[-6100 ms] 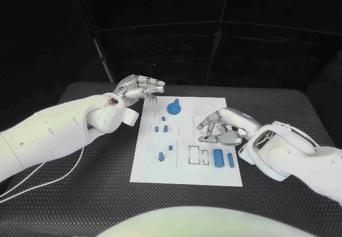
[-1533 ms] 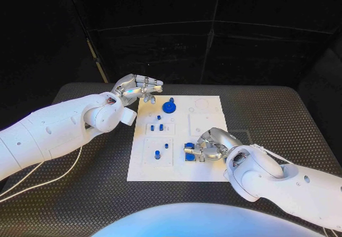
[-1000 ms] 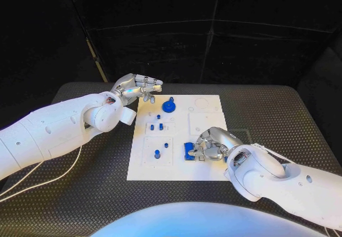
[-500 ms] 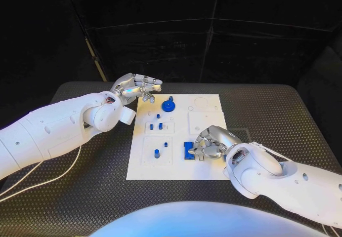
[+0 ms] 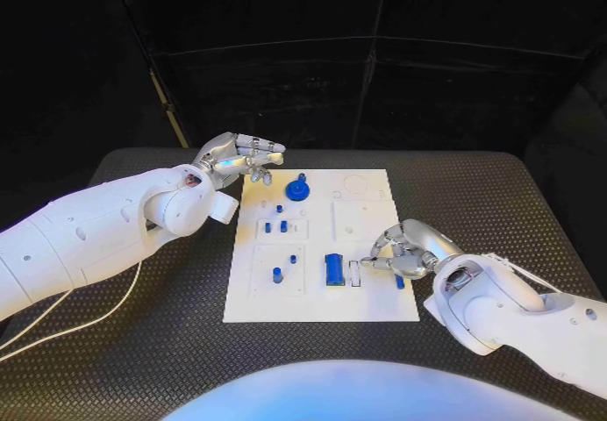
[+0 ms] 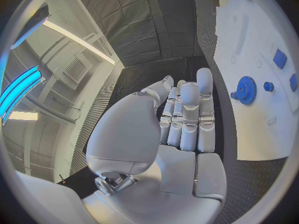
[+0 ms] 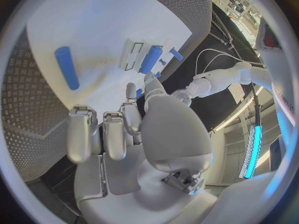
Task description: Assemble the parts on the task board
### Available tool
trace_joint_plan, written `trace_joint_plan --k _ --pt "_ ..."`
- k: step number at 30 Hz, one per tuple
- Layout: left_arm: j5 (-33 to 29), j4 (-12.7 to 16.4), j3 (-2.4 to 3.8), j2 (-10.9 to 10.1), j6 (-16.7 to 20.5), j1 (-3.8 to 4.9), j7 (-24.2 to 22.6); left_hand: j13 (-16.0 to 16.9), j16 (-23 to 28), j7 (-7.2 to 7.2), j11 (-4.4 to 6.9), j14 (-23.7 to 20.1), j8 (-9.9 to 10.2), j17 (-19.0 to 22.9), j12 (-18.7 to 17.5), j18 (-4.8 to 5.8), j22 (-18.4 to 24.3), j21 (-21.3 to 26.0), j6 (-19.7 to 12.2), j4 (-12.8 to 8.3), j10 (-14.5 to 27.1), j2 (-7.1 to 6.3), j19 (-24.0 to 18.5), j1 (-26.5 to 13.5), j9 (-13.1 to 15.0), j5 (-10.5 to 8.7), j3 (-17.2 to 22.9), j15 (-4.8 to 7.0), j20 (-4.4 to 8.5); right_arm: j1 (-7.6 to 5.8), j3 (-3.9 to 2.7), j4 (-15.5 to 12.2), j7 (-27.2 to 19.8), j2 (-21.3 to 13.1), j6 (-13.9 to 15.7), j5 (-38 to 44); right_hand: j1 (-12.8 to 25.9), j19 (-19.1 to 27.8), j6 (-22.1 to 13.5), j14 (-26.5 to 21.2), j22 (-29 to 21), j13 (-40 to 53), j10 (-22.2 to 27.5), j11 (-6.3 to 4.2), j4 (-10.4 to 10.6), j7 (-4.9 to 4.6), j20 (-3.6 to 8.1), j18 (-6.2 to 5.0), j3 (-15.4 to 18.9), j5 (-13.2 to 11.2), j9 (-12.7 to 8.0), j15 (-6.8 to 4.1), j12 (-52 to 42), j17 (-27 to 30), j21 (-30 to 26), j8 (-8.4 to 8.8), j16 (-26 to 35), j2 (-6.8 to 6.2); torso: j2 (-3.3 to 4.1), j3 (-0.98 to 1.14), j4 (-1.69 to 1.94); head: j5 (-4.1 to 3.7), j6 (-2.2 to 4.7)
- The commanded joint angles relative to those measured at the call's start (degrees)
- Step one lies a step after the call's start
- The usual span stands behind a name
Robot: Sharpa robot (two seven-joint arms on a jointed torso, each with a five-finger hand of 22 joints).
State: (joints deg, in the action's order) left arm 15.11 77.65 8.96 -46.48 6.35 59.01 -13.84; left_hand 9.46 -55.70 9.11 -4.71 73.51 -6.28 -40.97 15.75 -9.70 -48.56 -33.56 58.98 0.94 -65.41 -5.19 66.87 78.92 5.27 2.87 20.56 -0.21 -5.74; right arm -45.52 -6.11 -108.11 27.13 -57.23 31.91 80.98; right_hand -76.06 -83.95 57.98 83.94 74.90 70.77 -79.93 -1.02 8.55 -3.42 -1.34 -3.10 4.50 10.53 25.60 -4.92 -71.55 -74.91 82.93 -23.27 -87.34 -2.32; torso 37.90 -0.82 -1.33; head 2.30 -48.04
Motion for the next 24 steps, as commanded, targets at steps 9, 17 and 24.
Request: trace_joint_plan --k 9,17,24 --pt "-0.2 0.2 0.03 0.1 -0.1 0.06 -0.3 0.1 0.4 0.14 -0.17 -0.3 0.3 0.1 0.1 -0.66 0.1 0.2 -0.3 -0.1 0.4 0.23 0.0 -0.4 -0.1 -0.13 -0.3 -0.11 -0.40 -0.23 -0.17 -1.5 -3.9 -6.6 -1.4 -7.2 1.5 -0.7 -0.9 4.6 0.3 -3.4 2.6 0.58 0.6 -0.63 -0.28 0.04 0.7 -0.1 -0.9 0.56 4.0 -8.4 -1.0 2.09 0.6 0.20 0.11 -0.10 0.05 -1.77 0.46" --pt "-0.2 0.4 0.03 -0.1 0.0 0.06 -0.4 0.1 0.4 0.14 -0.17 -0.3 0.3 0.1 0.1 -0.66 0.1 0.2 -0.3 -0.1 0.4 0.23 0.0 -0.4 -0.1 -0.13 -0.3 -0.11 -0.40 -0.09 -0.15 0.4 1.8 -6.6 -5.8 2.4 5.8 -0.4 -0.5 4.4 -0.6 -4.5 2.9 0.88 3.4 -0.86 -0.66 -0.16 3.9 6.4 -1.7 0.86 5.4 -7.6 -1.7 4.06 1.1 -0.55 0.10 0.12 -0.13 -2.18 0.52" --pt "-0.2 0.5 0.03 -0.2 -0.1 0.05 -0.4 0.1 0.4 0.14 -0.17 -0.3 0.3 0.1 0.1 -0.66 0.1 0.2 -0.3 -0.1 0.4 0.23 0.0 -0.4 -0.1 -0.13 -0.3 -0.11 -0.40 0.21 -0.13 0.8 4.9 -5.8 -9.1 7.9 5.6 -0.5 0.4 4.4 -0.5 -4.3 2.7 0.71 3.8 -0.64 -0.62 -0.14 4.6 6.7 -1.6 0.75 5.2 -7.6 -1.7 3.99 1.2 -0.68 0.05 -0.03 0.17 -2.31 0.39"
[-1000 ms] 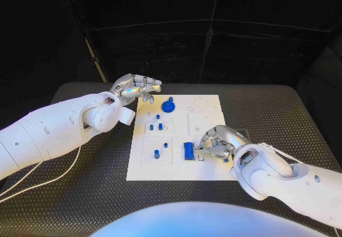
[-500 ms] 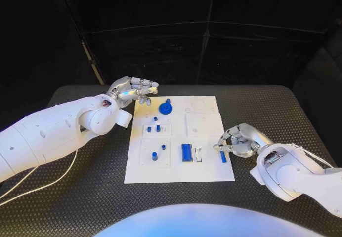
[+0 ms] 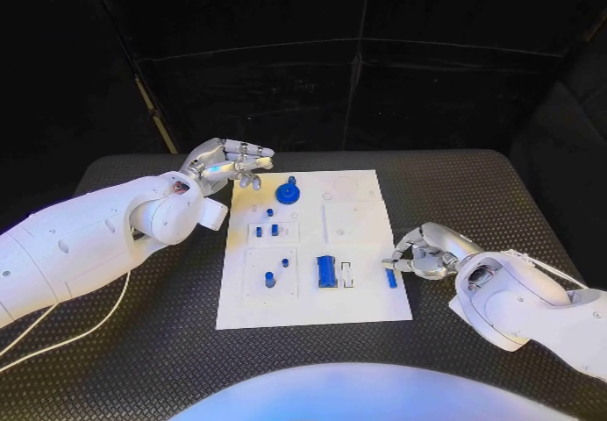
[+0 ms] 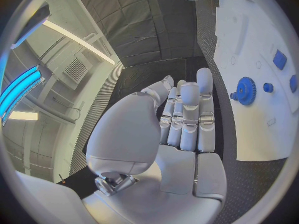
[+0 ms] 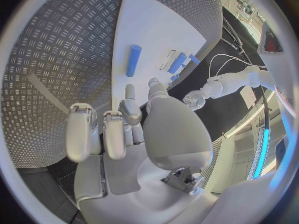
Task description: Assemble the parts on the task board
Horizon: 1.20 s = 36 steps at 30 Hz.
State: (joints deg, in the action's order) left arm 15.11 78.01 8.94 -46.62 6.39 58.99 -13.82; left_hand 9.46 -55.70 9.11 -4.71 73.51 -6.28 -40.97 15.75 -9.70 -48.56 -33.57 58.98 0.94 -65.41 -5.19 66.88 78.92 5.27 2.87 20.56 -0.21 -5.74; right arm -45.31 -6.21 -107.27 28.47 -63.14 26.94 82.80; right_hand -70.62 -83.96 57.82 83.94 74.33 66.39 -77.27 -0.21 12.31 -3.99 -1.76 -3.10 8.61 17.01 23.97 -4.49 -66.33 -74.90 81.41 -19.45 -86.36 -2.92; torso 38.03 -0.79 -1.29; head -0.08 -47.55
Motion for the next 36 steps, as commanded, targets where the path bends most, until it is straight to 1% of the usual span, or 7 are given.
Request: trace_joint_plan --k 1,7,21,27,31,35,36 --pt "-0.2 0.2 0.05 -0.1 -0.1 0.07 -0.4 0.1 0.3 0.14 -0.17 -0.3 0.3 0.1 0.1 -0.66 0.1 0.2 -0.3 -0.1 0.4 0.23 0.0 -0.4 -0.1 -0.13 -0.3 -0.11 -0.40 0.02 -0.02 0.0 3.8 0.2 -4.5 6.6 0.1 -0.5 0.6 4.4 0.1 0.1 0.0 -0.12 0.0 -0.04 -0.19 -0.14 0.6 0.2 0.1 0.30 0.0 -7.6 -0.1 0.15 0.2 -0.11 -0.07 -0.06 0.14 0.07 -0.12" --pt "-0.2 0.1 0.05 -0.1 -0.2 0.07 -0.4 0.1 0.3 0.14 -0.17 -0.3 0.3 0.1 0.1 -0.66 0.1 0.2 -0.3 -0.1 0.4 0.23 0.0 -0.4 -0.1 -0.13 -0.3 -0.11 -0.40 0.12 -0.01 0.0 4.7 0.7 -6.2 8.1 -0.2 -0.5 1.1 4.4 0.2 0.3 -0.1 -0.23 -0.1 0.10 -0.11 -0.13 0.9 0.1 0.2 0.22 -0.1 -7.6 -0.1 0.07 0.2 -0.30 -0.06 -0.04 0.02 0.18 -0.04" --pt "-0.2 0.1 0.05 -0.2 -0.3 0.05 -0.3 0.2 0.4 0.12 -0.16 -0.4 0.3 0.3 0.4 -0.69 0.2 0.4 -0.3 -0.1 0.7 0.36 0.0 -0.3 -0.1 -0.13 -0.4 -0.11 -0.43 0.26 0.00 0.5 6.5 1.4 -10.7 10.6 -1.3 -0.6 1.8 4.5 0.3 0.5 -0.3 -0.48 -0.3 0.37 0.08 -0.10 1.6 -0.4 0.5 0.01 -0.2 -7.6 -0.1 -0.15 0.3 -0.71 0.01 0.00 0.13 0.21 -0.17" --pt "-0.2 0.0 0.05 -0.2 -0.4 0.03 -0.3 0.2 0.4 0.12 -0.16 -0.4 0.3 0.3 0.4 -0.69 0.2 0.4 -0.3 -0.1 0.7 0.36 0.0 -0.3 -0.1 -0.13 -0.4 -0.11 -0.43 0.35 0.02 0.8 6.9 2.3 -12.8 12.2 -2.4 -0.6 2.0 4.5 0.3 0.7 -0.5 -0.58 -0.9 0.47 0.20 -0.09 1.9 -1.5 0.7 -0.10 -0.4 -7.6 -0.2 -0.24 0.3 -0.74 -0.01 -0.02 0.07 0.23 -0.26" --pt "-0.2 0.0 0.05 -0.2 -0.5 0.01 -0.3 0.2 0.4 0.12 -0.16 -0.4 0.3 0.3 0.4 -0.69 0.2 0.4 -0.3 -0.1 0.7 0.36 0.0 -0.3 -0.1 -0.13 -0.4 -0.11 -0.43 0.51 0.03 1.0 7.3 3.0 -13.4 14.2 -6.0 -0.6 2.1 4.5 0.4 0.8 -0.4 -0.76 -2.8 0.62 0.35 -0.07 0.7 -2.0 0.8 -0.28 -0.3 -7.6 -0.1 -0.19 0.3 0.52 0.01 -0.04 0.12 0.19 -0.30" --pt "-0.2 0.0 0.05 -0.2 -0.5 0.00 -0.3 0.2 0.4 0.12 -0.16 -0.4 0.3 0.3 0.4 -0.69 0.2 0.4 -0.3 -0.1 0.7 0.36 0.0 -0.3 -0.1 -0.13 -0.4 -0.11 -0.43 0.65 0.03 1.2 8.2 3.8 -13.0 16.5 -11.2 -0.7 2.3 4.5 0.6 1.6 -0.7 -1.15 -5.1 0.87 0.78 -0.04 -4.0 -8.7 0.6 -0.65 -0.9 -7.7 -0.1 0.34 0.3 3.72 0.02 -0.05 0.18 0.26 -0.23" --pt "-0.2 0.1 0.05 -0.2 -0.5 -0.01 -0.3 0.2 0.4 0.12 -0.16 -0.4 0.3 0.3 0.4 -0.69 0.2 0.4 -0.3 -0.1 0.7 0.36 0.0 -0.3 -0.1 -0.13 -0.4 -0.11 -0.43 0.67 0.03 1.3 8.4 4.0 -13.0 17.0 -11.6 -0.7 2.3 4.5 0.6 1.6 -0.7 -1.18 -5.3 0.97 0.79 -0.03 -4.8 -9.2 0.6 -0.67 -0.8 -7.7 -0.1 0.47 0.3 3.97 0.02 -0.06 0.20 0.24 -0.17"
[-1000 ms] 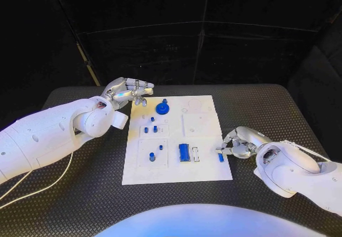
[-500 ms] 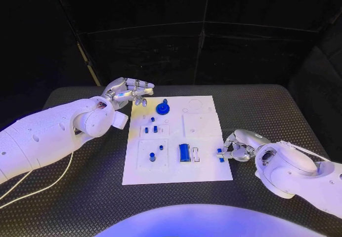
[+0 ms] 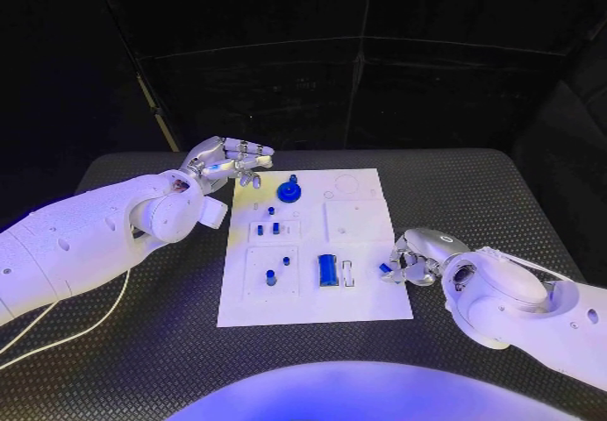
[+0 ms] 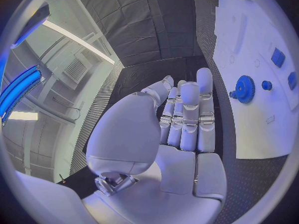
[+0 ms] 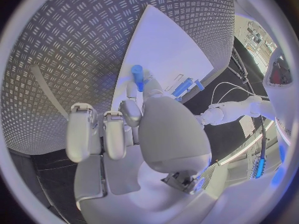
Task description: Assemble the parts on the task board
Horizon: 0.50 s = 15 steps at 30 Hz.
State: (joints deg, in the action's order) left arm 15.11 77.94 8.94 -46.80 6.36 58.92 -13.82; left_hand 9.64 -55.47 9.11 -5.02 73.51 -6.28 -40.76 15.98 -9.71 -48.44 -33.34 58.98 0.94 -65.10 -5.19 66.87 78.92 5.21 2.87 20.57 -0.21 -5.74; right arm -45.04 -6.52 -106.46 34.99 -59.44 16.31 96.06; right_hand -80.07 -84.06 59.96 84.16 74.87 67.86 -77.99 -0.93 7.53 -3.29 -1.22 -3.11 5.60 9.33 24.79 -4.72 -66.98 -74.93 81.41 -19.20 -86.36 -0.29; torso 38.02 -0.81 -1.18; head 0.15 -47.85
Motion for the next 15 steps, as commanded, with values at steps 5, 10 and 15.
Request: trace_joint_plan --k 5,10,15 --pt "-0.2 0.2 0.05 -0.1 -0.5 0.05 -0.3 0.1 0.2 0.13 0.14 -0.4 0.3 0.1 0.2 -0.69 0.1 0.2 -0.3 -0.1 0.4 0.35 0.0 -0.3 -0.1 -0.13 -0.4 -0.11 -0.43 0.46 0.34 0.9 2.3 1.0 -2.7 5.1 -2.8 -0.8 0.3 4.3 0.4 0.7 -0.2 -0.55 -1.0 0.38 0.30 0.06 -4.3 -1.7 -0.5 -0.49 -0.6 -8.0 0.1 0.65 0.2 1.71 -0.01 -0.03 0.08 0.21 0.04" --pt "-0.2 0.2 0.05 -0.2 -0.6 0.05 -0.3 0.1 0.2 0.12 0.14 -0.4 0.3 0.1 0.3 -0.69 0.1 0.2 -0.3 -0.1 0.4 0.35 0.0 -0.3 -0.1 -0.13 -0.4 -0.11 -0.44 0.48 0.34 0.8 2.5 1.2 -2.2 4.8 -2.5 -1.0 0.5 4.5 0.9 1.2 -0.4 -0.64 -1.0 0.45 0.37 0.15 -7.3 -1.6 -0.7 -0.54 -1.1 -8.4 0.4 1.11 0.0 1.53 -0.01 -0.03 -0.02 0.44 0.07" --pt "-0.2 0.2 0.05 -0.1 -0.7 0.01 -0.3 0.1 0.2 0.12 0.14 -0.4 0.3 0.1 0.3 -0.69 0.1 0.2 -0.3 -0.1 0.4 0.35 0.0 -0.3 -0.1 -0.13 -0.4 -0.11 -0.44 0.47 0.33 -0.8 2.3 0.8 0.8 1.6 -0.1 -1.1 0.9 4.5 1.1 1.5 -0.7 -0.63 0.2 0.50 0.36 0.19 -11.4 0.2 -0.8 -0.56 -1.2 -8.6 0.5 1.53 -0.1 -0.28 -0.08 0.04 -0.07 0.39 0.26"
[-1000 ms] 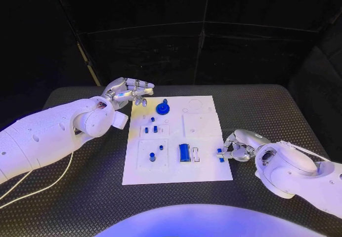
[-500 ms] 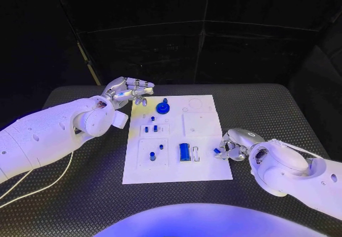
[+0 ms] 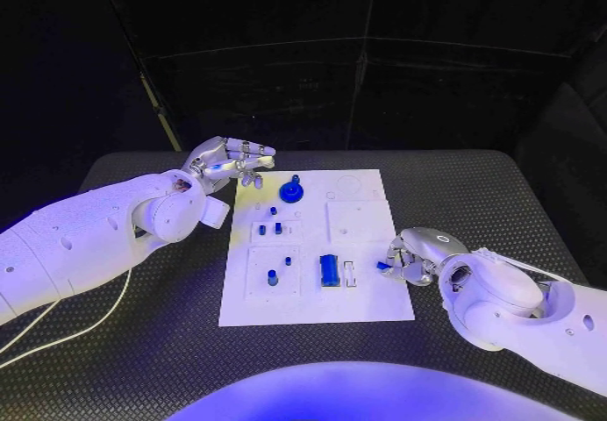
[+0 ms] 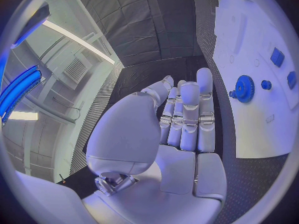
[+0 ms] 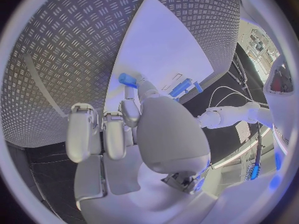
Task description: Assemble the parts on the task board
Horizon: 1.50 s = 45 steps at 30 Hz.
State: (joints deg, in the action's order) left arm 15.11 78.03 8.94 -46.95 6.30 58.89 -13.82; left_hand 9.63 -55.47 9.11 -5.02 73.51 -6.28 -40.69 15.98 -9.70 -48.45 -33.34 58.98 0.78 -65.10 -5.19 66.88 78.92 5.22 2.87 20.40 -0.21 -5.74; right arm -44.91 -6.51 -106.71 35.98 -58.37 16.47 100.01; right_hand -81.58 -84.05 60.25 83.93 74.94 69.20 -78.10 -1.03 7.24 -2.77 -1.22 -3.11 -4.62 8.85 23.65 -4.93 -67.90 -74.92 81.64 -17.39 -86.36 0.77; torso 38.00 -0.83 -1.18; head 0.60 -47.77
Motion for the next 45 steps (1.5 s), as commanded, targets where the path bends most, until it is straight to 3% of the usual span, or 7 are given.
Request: trace_joint_plan --k 1,9,14,20,27,40,45 --pt "-0.2 0.1 0.05 0.1 -0.6 0.04 -0.3 0.1 0.2 0.12 0.14 -0.4 0.3 0.1 0.3 -0.70 0.1 0.2 -0.3 0.1 0.4 0.35 0.0 -0.3 -0.1 -0.13 -0.3 -0.11 -0.44 0.33 0.31 -0.8 1.1 -0.3 1.2 -3.0 1.8 -1.1 0.6 4.7 1.1 0.2 -0.6 -0.52 0.8 -0.03 0.36 0.20 -1.7 1.0 0.3 -0.34 -0.3 -8.7 0.2 -0.21 -0.1 -1.68 -0.05 0.07 -0.07 -0.07 0.21" --pt "-0.2 0.0 0.05 0.2 -0.6 -0.05 -0.3 0.1 0.2 0.12 0.14 -0.4 0.3 0.1 0.3 -0.70 0.1 0.2 -0.3 0.1 0.4 0.35 0.0 -0.3 -0.1 -0.13 -0.3 -0.11 -0.44 0.27 0.28 -3.3 -2.8 -0.7 10.1 -12.0 5.1 -1.2 0.8 4.8 1.3 0.6 -0.9 -0.42 2.5 -0.07 0.29 0.23 -9.2 3.7 0.5 -0.26 -0.5 -9.1 0.3 0.12 -0.3 -5.77 -0.02 0.01 0.13 -0.17 0.38" --pt "-0.2 0.0 0.05 0.3 -0.7 -0.07 -0.2 0.1 0.2 0.12 0.14 -0.4 0.3 0.1 0.3 -0.70 0.1 0.2 -0.3 0.1 0.4 0.35 0.0 -0.3 -0.1 -0.13 -0.3 -0.11 -0.44 0.25 0.27 -3.7 -4.5 0.1 12.2 -15.4 7.0 -1.2 0.8 4.9 1.4 0.9 -1.2 -0.34 3.4 -0.25 0.25 0.24 -11.0 4.6 0.7 -0.21 -0.8 -9.3 0.4 0.14 -0.4 -7.12 0.08 0.00 0.07 0.09 0.39" --pt "-0.2 0.1 0.05 0.3 -0.7 -0.08 -0.3 0.1 0.2 0.14 0.12 -0.5 0.3 0.1 0.4 -0.70 0.1 0.3 -0.3 0.1 0.5 0.36 0.0 -0.4 -0.1 -0.13 -0.3 -0.13 -0.45 0.24 0.26 -2.6 -4.7 1.9 10.2 -17.2 9.2 -1.3 1.0 4.9 1.6 1.2 -1.4 -0.23 4.4 -0.35 0.18 0.27 -11.8 4.7 0.9 -0.12 -1.0 -9.4 0.5 0.08 -0.4 -8.19 0.07 -0.07 0.02 -0.05 0.28" --pt "-0.2 0.1 0.05 0.3 -0.7 -0.08 -0.3 0.2 0.2 0.15 0.10 -0.5 0.3 0.1 0.4 -0.69 0.1 0.3 -0.3 0.2 0.6 0.38 0.0 -0.5 -0.1 -0.13 -0.4 -0.14 -0.46 0.24 0.27 -1.1 -3.9 3.7 7.0 -16.7 12.0 -1.6 1.3 5.0 2.4 1.6 -1.9 -0.22 5.5 -0.33 0.13 0.43 -10.6 8.8 1.4 -0.09 -1.5 -9.9 0.9 -0.18 -0.7 -9.12 0.07 -0.07 0.06 0.13 0.07" --pt "-0.2 0.1 0.05 0.4 -0.9 -0.08 -0.3 0.2 0.2 0.16 0.09 -0.5 0.3 0.1 0.5 -0.69 0.2 0.3 -0.3 0.2 0.6 0.39 0.1 -0.6 -0.1 -0.13 -0.4 -0.15 -0.47 0.23 0.27 0.8 -2.5 6.2 6.7 -15.6 14.5 -1.8 1.8 5.1 2.9 2.0 -2.4 -0.40 6.5 -0.12 0.29 0.51 -7.6 14.1 2.0 -0.25 -1.9 -10.3 1.2 -0.42 -0.9 -8.91 0.06 0.02 -0.04 0.45 -0.20" --pt "-0.2 0.0 0.05 0.4 -0.9 -0.08 -0.3 0.2 0.2 0.16 0.08 -0.5 0.3 0.1 0.5 -0.69 0.2 0.4 -0.3 0.3 0.6 0.45 0.1 -0.7 -0.1 -0.13 -0.5 -0.17 -0.48 0.23 0.27 1.1 -2.4 6.7 6.8 -15.4 15.4 -1.8 1.9 5.1 2.9 2.1 -2.4 -0.37 6.9 -0.15 0.29 0.51 -6.2 14.6 2.1 -0.23 -1.8 -10.2 1.2 -0.47 -0.9 -9.00 0.07 0.02 -0.06 0.45 -0.27"
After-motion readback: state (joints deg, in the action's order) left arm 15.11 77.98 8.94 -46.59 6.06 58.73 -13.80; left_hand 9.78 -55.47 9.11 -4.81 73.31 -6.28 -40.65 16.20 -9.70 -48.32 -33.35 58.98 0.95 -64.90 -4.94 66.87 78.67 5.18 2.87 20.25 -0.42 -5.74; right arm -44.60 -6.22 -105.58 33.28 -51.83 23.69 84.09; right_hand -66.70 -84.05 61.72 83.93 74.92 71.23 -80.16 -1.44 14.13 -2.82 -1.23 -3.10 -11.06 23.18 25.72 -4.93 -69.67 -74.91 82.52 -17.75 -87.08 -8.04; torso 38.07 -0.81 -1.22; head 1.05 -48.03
